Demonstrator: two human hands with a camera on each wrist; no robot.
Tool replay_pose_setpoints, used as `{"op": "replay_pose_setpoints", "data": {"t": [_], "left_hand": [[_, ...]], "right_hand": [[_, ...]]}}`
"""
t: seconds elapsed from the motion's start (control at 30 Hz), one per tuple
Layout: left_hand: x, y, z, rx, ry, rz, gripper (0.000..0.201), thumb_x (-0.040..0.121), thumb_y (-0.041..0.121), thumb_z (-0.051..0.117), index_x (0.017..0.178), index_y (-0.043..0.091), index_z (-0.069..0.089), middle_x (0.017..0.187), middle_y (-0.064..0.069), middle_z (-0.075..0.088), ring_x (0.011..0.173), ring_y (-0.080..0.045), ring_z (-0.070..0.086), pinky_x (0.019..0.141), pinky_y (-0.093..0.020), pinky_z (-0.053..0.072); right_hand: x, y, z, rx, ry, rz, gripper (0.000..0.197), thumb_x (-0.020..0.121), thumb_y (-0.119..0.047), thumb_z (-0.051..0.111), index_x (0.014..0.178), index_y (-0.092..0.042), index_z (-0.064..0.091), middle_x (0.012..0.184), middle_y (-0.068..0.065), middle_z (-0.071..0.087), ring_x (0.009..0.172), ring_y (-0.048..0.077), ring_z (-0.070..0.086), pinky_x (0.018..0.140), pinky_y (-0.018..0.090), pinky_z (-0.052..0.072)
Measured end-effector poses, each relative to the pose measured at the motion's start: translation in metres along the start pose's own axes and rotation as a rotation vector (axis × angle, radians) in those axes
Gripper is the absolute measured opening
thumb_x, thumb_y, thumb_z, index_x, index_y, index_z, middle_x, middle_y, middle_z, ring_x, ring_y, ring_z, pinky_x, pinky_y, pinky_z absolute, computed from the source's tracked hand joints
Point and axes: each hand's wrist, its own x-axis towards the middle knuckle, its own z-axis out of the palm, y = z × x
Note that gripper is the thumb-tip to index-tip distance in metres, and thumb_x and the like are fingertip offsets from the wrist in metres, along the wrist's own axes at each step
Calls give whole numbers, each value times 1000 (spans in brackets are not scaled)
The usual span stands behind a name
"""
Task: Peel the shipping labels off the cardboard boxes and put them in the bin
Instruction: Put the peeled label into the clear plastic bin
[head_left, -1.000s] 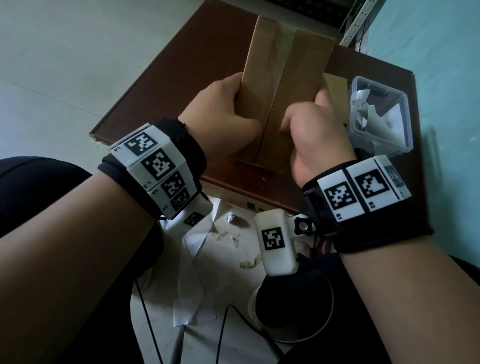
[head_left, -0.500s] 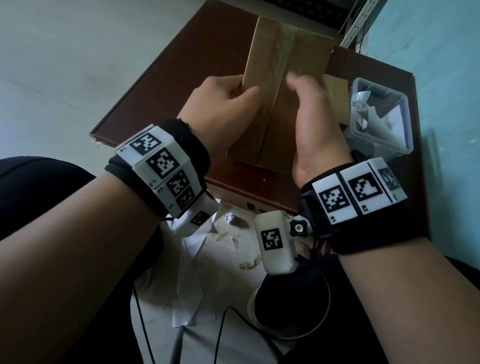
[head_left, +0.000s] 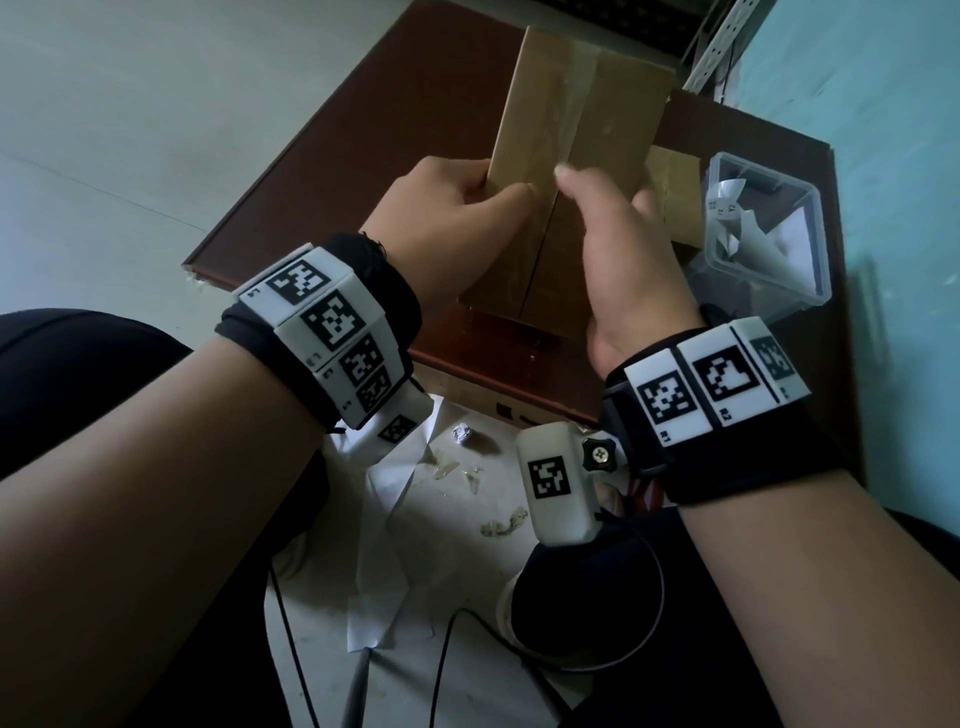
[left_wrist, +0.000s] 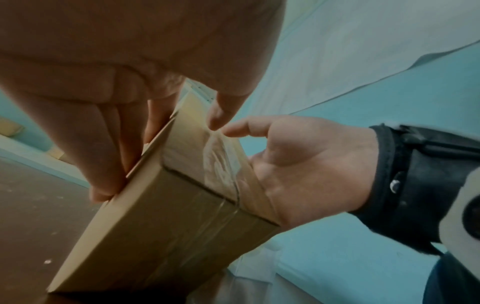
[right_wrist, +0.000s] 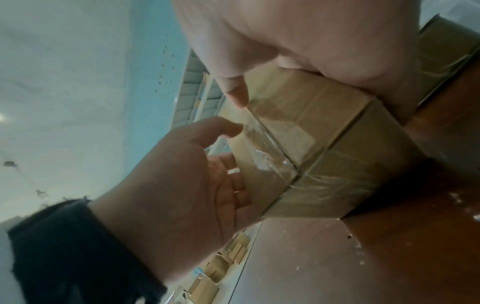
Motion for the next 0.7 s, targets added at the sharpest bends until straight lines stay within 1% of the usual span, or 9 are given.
{"op": "replay_pose_setpoints", "data": {"t": [0.13,0.2,0.27,0.33,0.43,0.5,0.6,0.67,0.7], "left_hand": [[1,4,-2,251,-80,13,15,94,30,55,105,20,55,87,7,61,74,-7,60,56,-22,44],[-3,1,-4,384,-134,-5,23,94,20,56,112,15,43,90,0,59,73,-14,59,53,-25,42],[-10,-4,-5,399,-185,-48,27,95,17,55,113,11,36,87,-6,60,69,-19,60,51,-28,43],[-17,-8,-6,381,-185,-88,28,96,17,55,111,11,32,82,-7,60,65,-21,59,50,-30,44],[-26,-16,-10,291,-105,-139,27,97,16,53,107,11,28,77,-5,54,65,-23,56,50,-32,41],[-30,-21,-12,179,-18,-197,26,95,19,51,105,13,28,81,-5,53,66,-22,56,51,-31,40],[-34,-26,-16,74,86,-206,22,94,22,47,105,15,29,94,-7,51,73,-23,55,58,-31,40],[-31,-29,-21,14,136,-156,24,93,25,42,114,16,33,108,-10,55,85,-25,59,68,-35,45],[-27,-30,-24,-1,165,-116,33,92,29,40,122,18,36,116,-11,56,94,-26,60,76,-38,50]], "right_hand": [[2,6,-3,-162,-44,34,93,71,-20,67,158,-31,35,136,-1,63,122,27,65,104,56,56],[2,7,-7,-245,-89,98,83,77,-12,65,154,-31,38,133,1,61,120,31,64,96,58,59],[1,10,-9,-282,-139,168,73,85,-10,66,150,-30,40,134,3,57,119,34,62,87,56,63],[-1,12,-7,-313,-182,174,73,82,-12,70,146,-32,43,133,2,58,116,33,63,82,54,65],[-7,13,6,-277,-243,133,69,74,-14,74,137,-34,50,123,1,66,110,31,69,80,54,67],[-9,14,14,-255,-302,98,71,77,-12,75,139,-35,51,121,1,70,108,28,71,85,50,66],[-9,10,25,-226,-342,31,71,84,-4,74,146,-33,51,119,0,74,107,22,74,93,44,64],[-6,7,30,-174,-337,25,75,85,-5,80,150,-28,51,117,2,76,103,21,77,89,41,66],[-4,6,34,-153,-320,26,75,84,-10,86,149,-27,52,117,2,77,102,20,78,88,40,66]]}}
